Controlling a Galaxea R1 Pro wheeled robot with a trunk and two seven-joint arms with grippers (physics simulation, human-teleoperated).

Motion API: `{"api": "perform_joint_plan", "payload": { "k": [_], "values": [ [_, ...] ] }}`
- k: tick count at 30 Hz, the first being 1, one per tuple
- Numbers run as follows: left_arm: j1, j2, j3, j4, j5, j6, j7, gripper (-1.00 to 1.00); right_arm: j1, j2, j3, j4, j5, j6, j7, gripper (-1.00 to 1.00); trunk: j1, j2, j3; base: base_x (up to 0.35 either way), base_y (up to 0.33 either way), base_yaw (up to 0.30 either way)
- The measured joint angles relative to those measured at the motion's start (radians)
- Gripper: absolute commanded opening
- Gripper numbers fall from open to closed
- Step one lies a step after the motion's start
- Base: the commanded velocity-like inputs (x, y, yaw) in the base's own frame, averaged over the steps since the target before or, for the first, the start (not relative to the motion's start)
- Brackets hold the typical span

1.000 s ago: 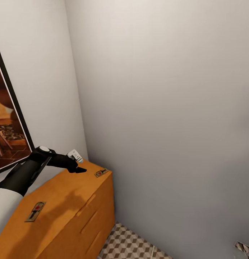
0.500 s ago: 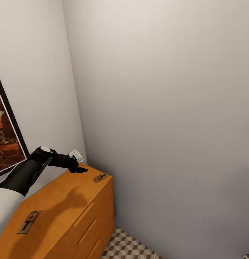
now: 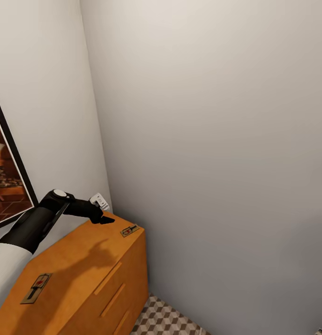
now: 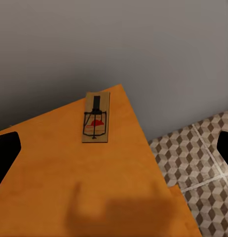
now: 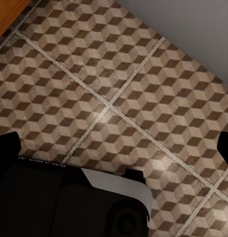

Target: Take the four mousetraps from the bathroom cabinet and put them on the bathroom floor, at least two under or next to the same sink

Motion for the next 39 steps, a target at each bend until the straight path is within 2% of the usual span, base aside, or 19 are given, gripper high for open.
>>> {"api": "perform_joint_plan", "payload": {
  "k": [6,15,22,29,39],
  "values": [
    [0.000,-0.001,-0.001,0.006,0.000,0.000,0.000,1.00,0.000,0.000,0.000,0.000,0.000,0.000,0.039,1.00,0.000,0.000,0.000,0.000,0.000,0.000],
    [0.000,-0.002,-0.001,0.008,0.000,0.000,0.000,1.00,0.000,0.000,0.000,0.000,0.000,0.000,0.045,1.00,0.000,0.000,0.000,0.000,0.000,0.000],
    [0.000,-0.012,-0.002,0.021,0.000,-0.003,0.000,1.00,0.000,0.000,0.000,0.000,0.000,0.000,0.046,1.00,0.000,0.000,0.000,0.000,0.000,0.000],
    [0.000,-0.023,-0.003,0.047,0.000,-0.046,0.000,1.00,0.000,0.000,0.000,0.000,0.000,0.000,0.046,1.00,0.000,0.000,0.000,0.000,0.000,0.000],
    [0.000,-0.043,-0.002,0.100,-0.002,-0.066,0.001,1.00,0.000,0.000,0.000,0.000,0.000,0.000,0.045,1.00,0.000,0.000,0.000,0.000,0.000,0.000]
  ]
}}
